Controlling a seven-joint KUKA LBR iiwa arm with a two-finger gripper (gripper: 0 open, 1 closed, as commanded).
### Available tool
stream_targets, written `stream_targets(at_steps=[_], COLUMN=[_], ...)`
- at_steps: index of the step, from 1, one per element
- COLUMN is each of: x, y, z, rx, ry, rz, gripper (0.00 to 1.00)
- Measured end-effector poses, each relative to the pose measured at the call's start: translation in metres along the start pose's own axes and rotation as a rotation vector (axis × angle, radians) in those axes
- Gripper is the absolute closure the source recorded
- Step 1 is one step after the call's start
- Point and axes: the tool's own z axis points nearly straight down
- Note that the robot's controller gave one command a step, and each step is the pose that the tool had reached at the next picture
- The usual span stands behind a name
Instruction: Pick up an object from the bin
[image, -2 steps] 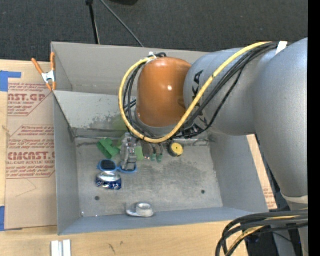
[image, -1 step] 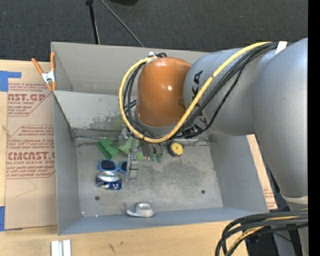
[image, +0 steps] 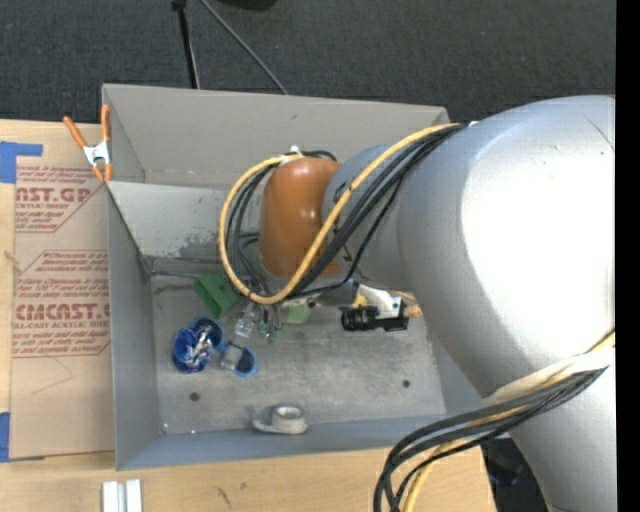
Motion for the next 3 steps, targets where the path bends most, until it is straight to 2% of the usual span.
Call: stream_targets(at_steps=[1,2,3], x=[0.052,0.049,0.067], y=[0.037,0.035,0.014], z=[0.005,0.004,-0.157], rx=[-0.002,-0.002,-0.007], ry=[0.000,-0.002,-0.011], rz=[-0.030,-0.025,-0.179], gripper=[0.00,1.00,1.00])
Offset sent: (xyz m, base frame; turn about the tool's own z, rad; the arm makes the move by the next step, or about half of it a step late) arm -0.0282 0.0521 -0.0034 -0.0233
